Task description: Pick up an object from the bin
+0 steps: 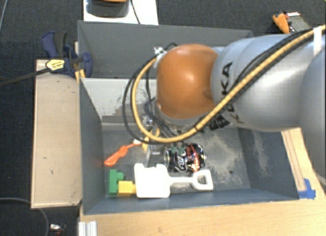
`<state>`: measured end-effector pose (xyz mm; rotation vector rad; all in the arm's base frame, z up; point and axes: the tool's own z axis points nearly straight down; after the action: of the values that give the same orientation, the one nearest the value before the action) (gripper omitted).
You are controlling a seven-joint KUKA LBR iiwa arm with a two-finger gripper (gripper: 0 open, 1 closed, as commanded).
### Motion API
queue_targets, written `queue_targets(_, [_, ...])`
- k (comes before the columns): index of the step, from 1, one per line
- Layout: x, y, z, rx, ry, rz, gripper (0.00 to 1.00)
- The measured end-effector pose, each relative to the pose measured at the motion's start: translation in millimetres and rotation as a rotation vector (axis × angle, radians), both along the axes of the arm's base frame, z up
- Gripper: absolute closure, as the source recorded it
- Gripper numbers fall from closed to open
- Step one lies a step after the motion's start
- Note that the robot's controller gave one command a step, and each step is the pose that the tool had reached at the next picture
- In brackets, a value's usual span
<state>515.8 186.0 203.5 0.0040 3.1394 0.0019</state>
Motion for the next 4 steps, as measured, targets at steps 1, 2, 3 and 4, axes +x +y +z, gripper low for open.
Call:
queue_targets(1, [-18.1, -37, -65, 0.0, -0.002, 0.125, 0.0])
queue_targets(2, [-30.1, -73, -73, 0.002, -0.009, 0.089, 0.0])
queue_targets(3, [-16.6, -133, -99, -0.004, 0.004, 0.113, 0.0])
queue_targets(4, [-2.8, -175, -133, 0.006, -0.006, 0.059, 0.0])
